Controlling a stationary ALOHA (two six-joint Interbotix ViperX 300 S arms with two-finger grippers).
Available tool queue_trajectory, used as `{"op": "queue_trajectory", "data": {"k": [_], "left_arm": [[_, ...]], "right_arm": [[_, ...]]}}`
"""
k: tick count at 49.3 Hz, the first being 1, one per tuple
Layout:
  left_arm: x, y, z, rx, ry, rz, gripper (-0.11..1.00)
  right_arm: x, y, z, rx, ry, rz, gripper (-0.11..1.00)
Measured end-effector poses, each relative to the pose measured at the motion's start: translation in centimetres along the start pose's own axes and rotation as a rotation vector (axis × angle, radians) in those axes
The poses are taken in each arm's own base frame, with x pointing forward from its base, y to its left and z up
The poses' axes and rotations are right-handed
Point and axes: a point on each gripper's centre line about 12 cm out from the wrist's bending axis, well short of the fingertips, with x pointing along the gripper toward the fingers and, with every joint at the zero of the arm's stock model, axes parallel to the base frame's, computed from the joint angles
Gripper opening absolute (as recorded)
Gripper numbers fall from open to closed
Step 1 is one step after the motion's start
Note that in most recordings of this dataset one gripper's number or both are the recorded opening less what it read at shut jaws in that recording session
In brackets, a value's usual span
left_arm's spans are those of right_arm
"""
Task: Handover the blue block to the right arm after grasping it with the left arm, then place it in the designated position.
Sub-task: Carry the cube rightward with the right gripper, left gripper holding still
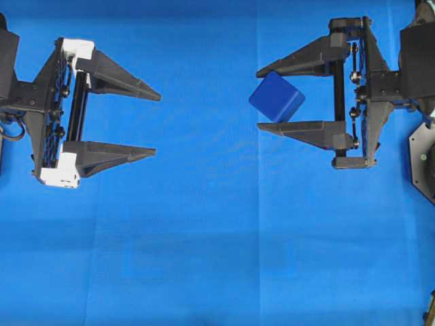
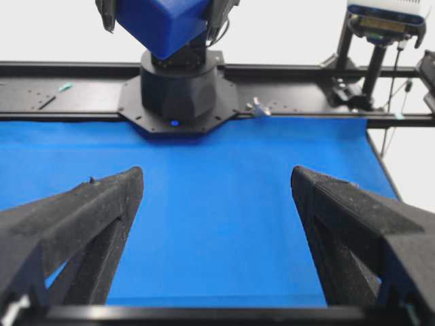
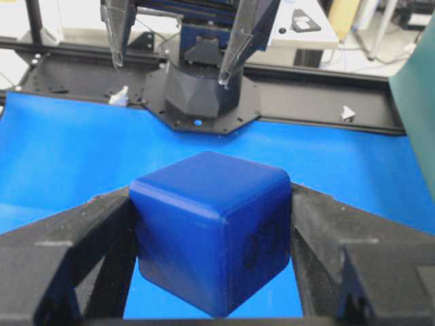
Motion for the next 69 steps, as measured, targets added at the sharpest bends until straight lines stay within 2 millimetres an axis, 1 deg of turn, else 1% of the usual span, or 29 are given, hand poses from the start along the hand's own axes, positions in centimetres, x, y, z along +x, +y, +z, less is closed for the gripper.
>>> {"op": "queue_trajectory", "data": {"k": [9, 18, 27, 69], "left_arm": [[0.0, 0.0, 0.1, 0.0, -0.003, 0.0, 0.93], [0.0, 0.0, 0.1, -0.002, -0.003, 0.002, 0.93], [0.0, 0.0, 0.1, 0.001, -0.002, 0.001, 0.93], [0.0, 0.0, 0.1, 0.001, -0.002, 0.001, 0.93]], "right_arm": [[-0.1, 0.6, -1.3, 0.036, 0.104, -0.023, 0.55], [-0.4, 0.8, -2.7, 0.054, 0.219, -0.065, 0.55], [-0.7, 1.2, -3.6, 0.065, 0.288, -0.078, 0.55], [-0.6, 1.2, -3.9, 0.064, 0.309, -0.083, 0.55]]}}
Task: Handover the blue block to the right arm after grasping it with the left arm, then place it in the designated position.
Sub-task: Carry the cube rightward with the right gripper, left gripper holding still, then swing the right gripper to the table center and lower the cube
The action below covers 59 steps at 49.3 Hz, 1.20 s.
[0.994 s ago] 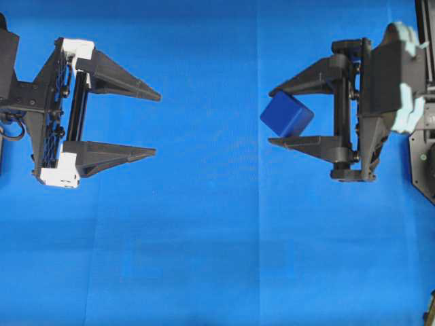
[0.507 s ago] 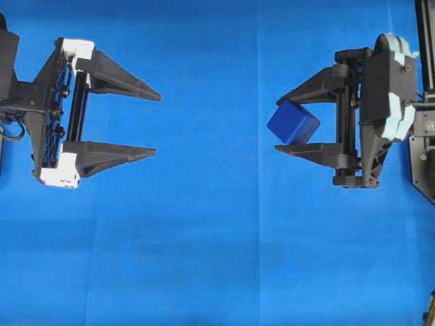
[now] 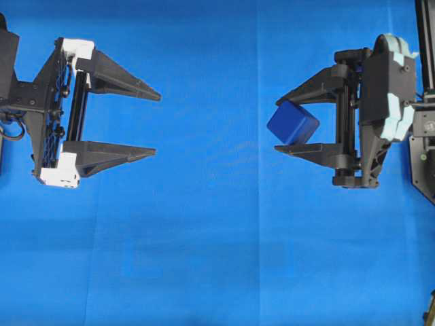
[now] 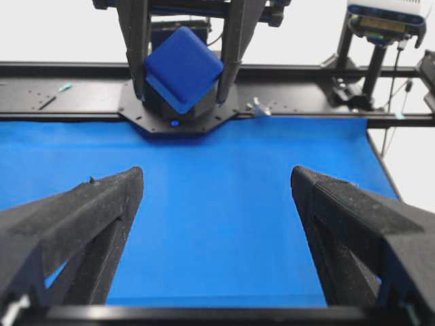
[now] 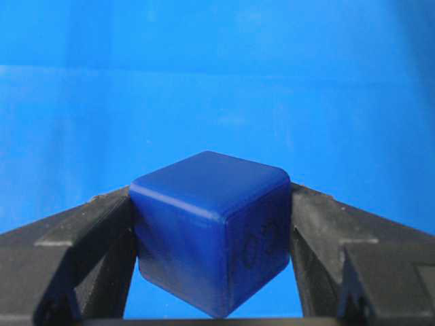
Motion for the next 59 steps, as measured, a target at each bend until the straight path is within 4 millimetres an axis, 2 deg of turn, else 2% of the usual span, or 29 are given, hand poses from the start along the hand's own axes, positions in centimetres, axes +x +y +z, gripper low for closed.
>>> {"op": "queue_trajectory", "data": {"k": [8, 17, 44, 59], "left_arm": [[0.0, 0.0, 0.0, 0.0, -0.001, -0.002, 0.93], [0.0, 0.0, 0.0, 0.0, 0.0, 0.0, 0.93], [0.0, 0.0, -0.5, 0.002, 0.035, 0.002, 0.93], [0.0, 0.0, -0.6, 0.003, 0.04, 0.002, 0.93]], "right_arm": [[0.9, 0.1, -0.5, -0.005, 0.025, -0.005, 0.55], [3.1, 0.5, -1.5, -0.015, 0.065, 0.001, 0.55], [13.0, 1.4, -4.3, -0.01, 0.144, 0.038, 0.55], [18.1, 2.0, -6.7, -0.01, 0.173, 0.074, 0.55]]}}
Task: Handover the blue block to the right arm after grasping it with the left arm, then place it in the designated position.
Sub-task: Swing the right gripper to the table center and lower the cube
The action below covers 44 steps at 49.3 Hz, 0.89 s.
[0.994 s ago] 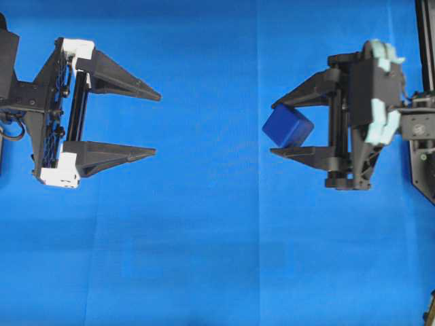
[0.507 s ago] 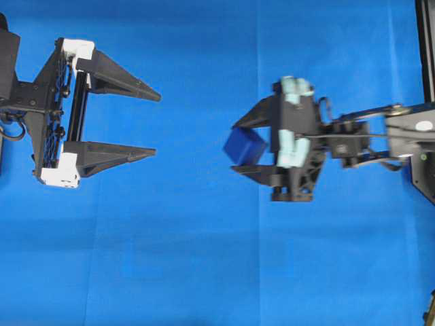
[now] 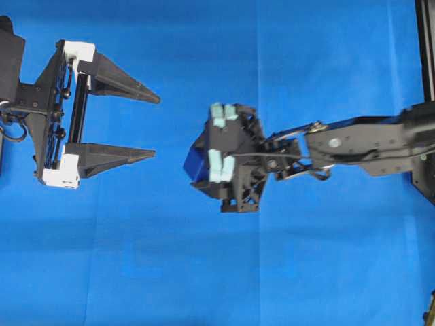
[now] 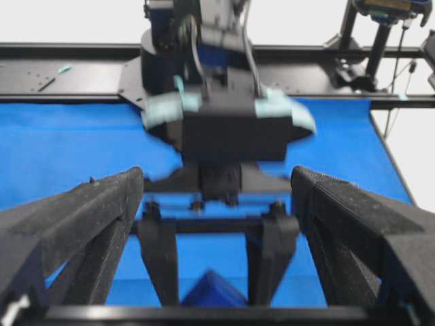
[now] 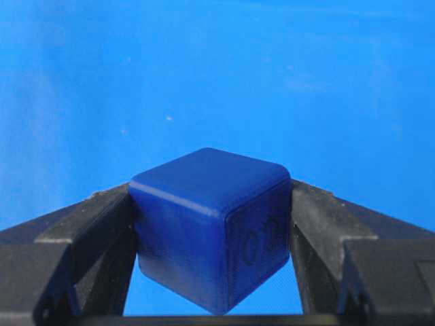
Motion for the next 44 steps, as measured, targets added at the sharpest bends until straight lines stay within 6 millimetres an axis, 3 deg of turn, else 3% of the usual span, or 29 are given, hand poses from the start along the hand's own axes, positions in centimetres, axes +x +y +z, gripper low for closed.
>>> {"op": "queue_trajectory", "data": {"k": [25, 44], "left_arm": [[0.0, 0.2, 0.1, -0.001, -0.002, 0.008, 0.93], [0.0, 0.3, 0.1, 0.004, -0.002, 0.011, 0.93]], "right_arm": [[5.3, 0.2, -3.3, 0.058, 0.04, 0.047, 0.55], [7.5, -0.4, -5.3, 0.085, 0.059, 0.057, 0.55]]}}
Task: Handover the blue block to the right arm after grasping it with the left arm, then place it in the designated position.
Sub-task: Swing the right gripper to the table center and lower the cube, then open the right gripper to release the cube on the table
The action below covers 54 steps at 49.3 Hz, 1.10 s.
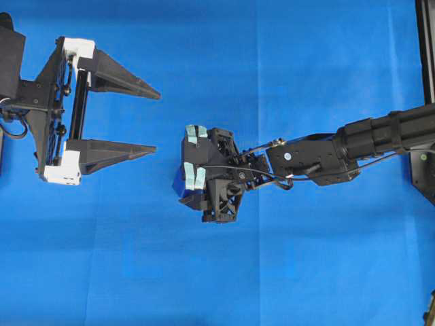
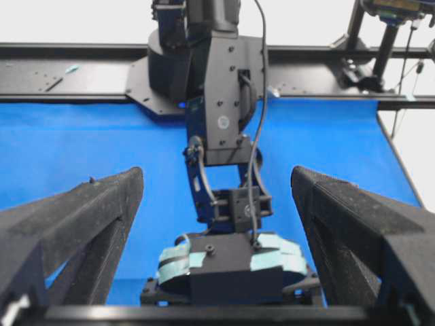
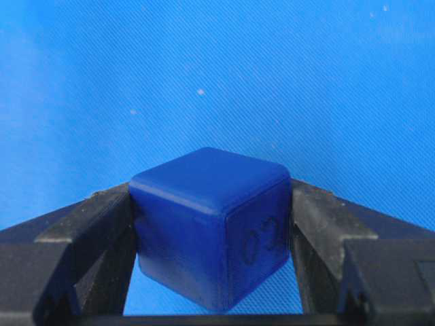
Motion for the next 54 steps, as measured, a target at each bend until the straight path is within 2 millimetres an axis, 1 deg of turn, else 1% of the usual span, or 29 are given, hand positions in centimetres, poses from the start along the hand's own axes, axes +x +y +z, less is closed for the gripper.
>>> {"op": "queue_trajectory", "data": {"k": [4, 17, 22, 24, 25, 27, 32, 34, 42, 49, 54], "left_arm": [[0.0, 0.0, 0.0, -0.002, 0.0, 0.0, 0.93], [0.0, 0.0, 0.0, -0.002, 0.0, 0.0, 0.93], [0.04, 0.1, -0.04, -0.002, 0.001, 0.003, 0.93], [0.04, 0.1, -0.06, -0.002, 0.003, 0.003, 0.93], [0.03, 0.1, -0.11, -0.002, 0.003, 0.003, 0.93], [0.04, 0.1, -0.04, -0.003, 0.001, 0.003, 0.93], [0.0, 0.09, 0.0, -0.002, 0.0, 0.003, 0.93], [0.04, 0.1, -0.04, -0.002, 0.001, 0.003, 0.93], [0.0, 0.09, 0.0, -0.002, 0.0, 0.003, 0.93], [0.04, 0.1, -0.06, -0.006, 0.003, 0.003, 0.93], [0.04, 0.1, -0.04, -0.006, 0.001, 0.003, 0.93]], "right_arm": [[0.07, -0.36, 0.01, 0.008, 0.0, -0.006, 0.55], [0.07, -0.36, 0.03, 0.017, -0.002, -0.005, 0.57], [0.07, -0.37, 0.03, 0.023, -0.002, -0.006, 0.84], [0.07, -0.37, 0.03, 0.026, -0.002, -0.006, 0.92], [0.07, -0.37, 0.03, 0.028, -0.002, -0.006, 0.93], [0.07, -0.37, 0.03, 0.029, -0.003, -0.006, 0.9], [0.07, -0.37, 0.03, 0.031, -0.003, -0.006, 0.79], [0.07, -0.38, 0.02, 0.031, -0.001, -0.007, 0.77], [0.07, -0.37, 0.03, 0.031, -0.003, -0.006, 0.8], [0.07, -0.51, -0.05, 0.032, 0.006, -0.014, 0.8], [-0.88, -0.32, 0.73, 0.032, 0.001, -0.023, 0.8]]}}
